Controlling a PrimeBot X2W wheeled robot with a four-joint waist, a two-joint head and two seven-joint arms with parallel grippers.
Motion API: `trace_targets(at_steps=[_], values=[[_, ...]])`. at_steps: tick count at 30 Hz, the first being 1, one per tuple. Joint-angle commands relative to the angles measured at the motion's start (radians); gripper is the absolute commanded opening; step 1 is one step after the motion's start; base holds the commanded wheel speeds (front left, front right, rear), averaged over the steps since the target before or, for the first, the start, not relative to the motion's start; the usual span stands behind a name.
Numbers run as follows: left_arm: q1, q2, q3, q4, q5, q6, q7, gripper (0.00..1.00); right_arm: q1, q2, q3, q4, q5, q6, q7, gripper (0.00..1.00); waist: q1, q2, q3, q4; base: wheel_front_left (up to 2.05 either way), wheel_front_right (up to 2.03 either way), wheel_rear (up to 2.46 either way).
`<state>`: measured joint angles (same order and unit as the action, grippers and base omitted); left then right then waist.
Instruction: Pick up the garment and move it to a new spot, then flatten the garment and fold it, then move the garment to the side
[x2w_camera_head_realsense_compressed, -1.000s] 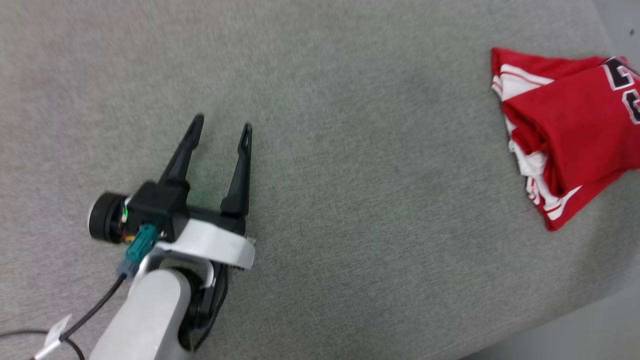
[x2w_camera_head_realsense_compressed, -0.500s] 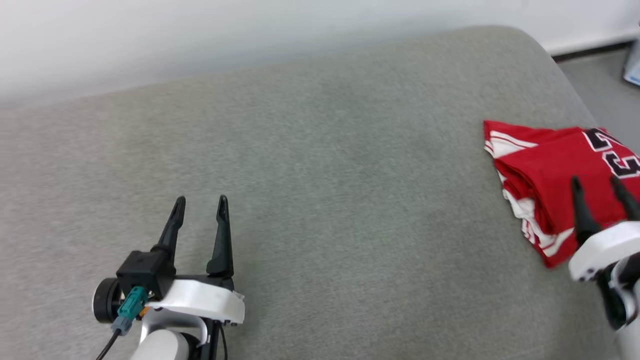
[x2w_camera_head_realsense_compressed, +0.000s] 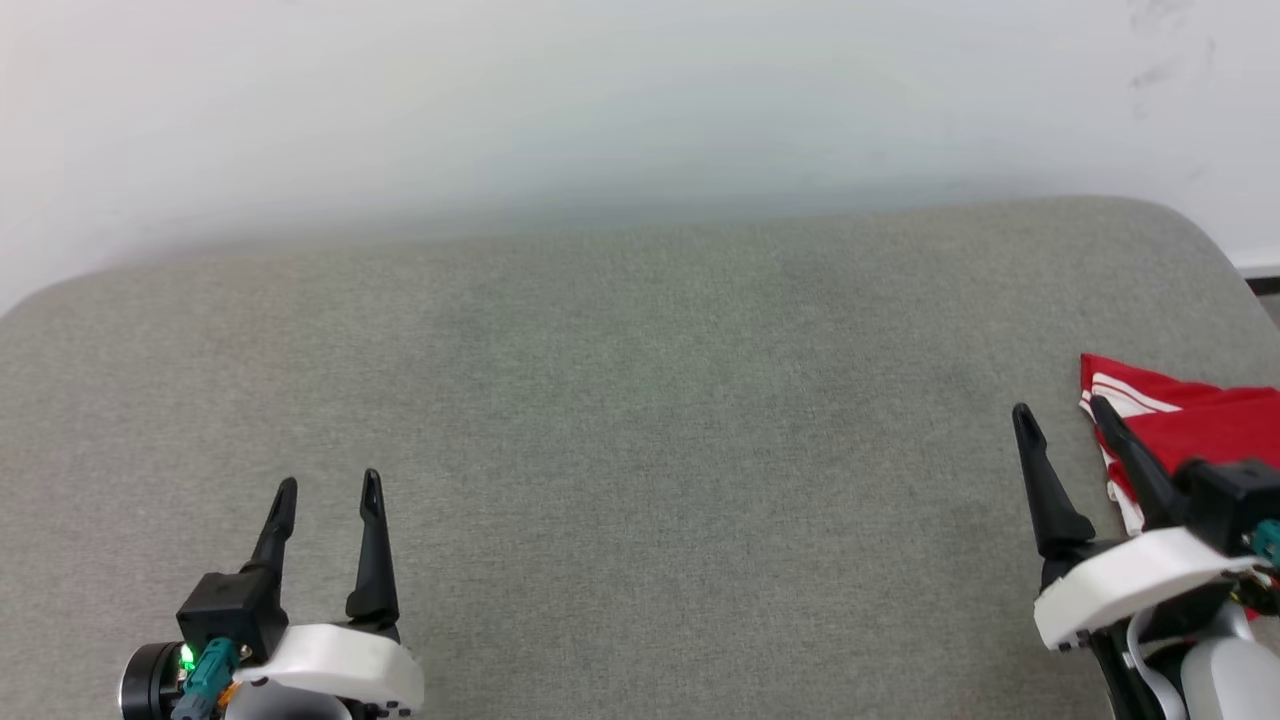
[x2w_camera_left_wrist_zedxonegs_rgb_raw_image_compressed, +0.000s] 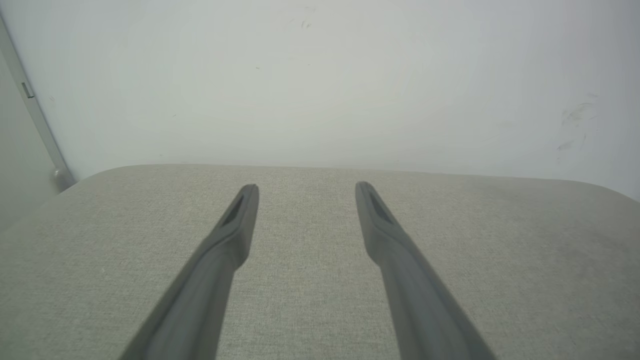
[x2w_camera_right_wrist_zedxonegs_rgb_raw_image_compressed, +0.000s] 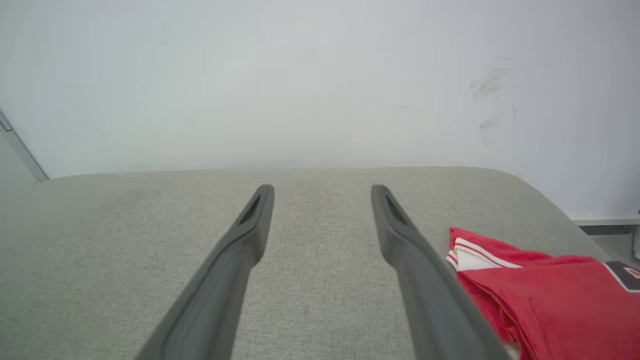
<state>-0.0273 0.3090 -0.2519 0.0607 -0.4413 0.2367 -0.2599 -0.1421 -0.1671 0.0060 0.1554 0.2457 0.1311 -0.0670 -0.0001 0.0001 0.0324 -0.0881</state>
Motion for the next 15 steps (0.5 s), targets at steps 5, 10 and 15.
trace_targets(at_steps=[5,10,15], values=[[0.033,0.011,0.000,0.017,0.010,-0.016,-0.006,1.00,0.113,0.036,-0.036,-0.140,-0.035,-0.001,0.048,1.00,0.0001,-0.0001,-0.043,0.014,0.00,0.00,0.00],[0.051,0.002,-0.003,0.038,0.012,-0.022,-0.007,1.00,0.181,0.054,-0.051,-0.232,-0.065,-0.001,0.076,1.00,0.0001,-0.0001,-0.054,0.011,0.00,0.00,0.00],[0.061,-0.004,-0.001,0.056,0.011,-0.028,-0.006,1.00,0.213,0.066,-0.058,-0.279,-0.080,-0.001,0.101,1.00,0.0001,-0.0001,-0.063,0.009,0.00,0.00,0.00]])
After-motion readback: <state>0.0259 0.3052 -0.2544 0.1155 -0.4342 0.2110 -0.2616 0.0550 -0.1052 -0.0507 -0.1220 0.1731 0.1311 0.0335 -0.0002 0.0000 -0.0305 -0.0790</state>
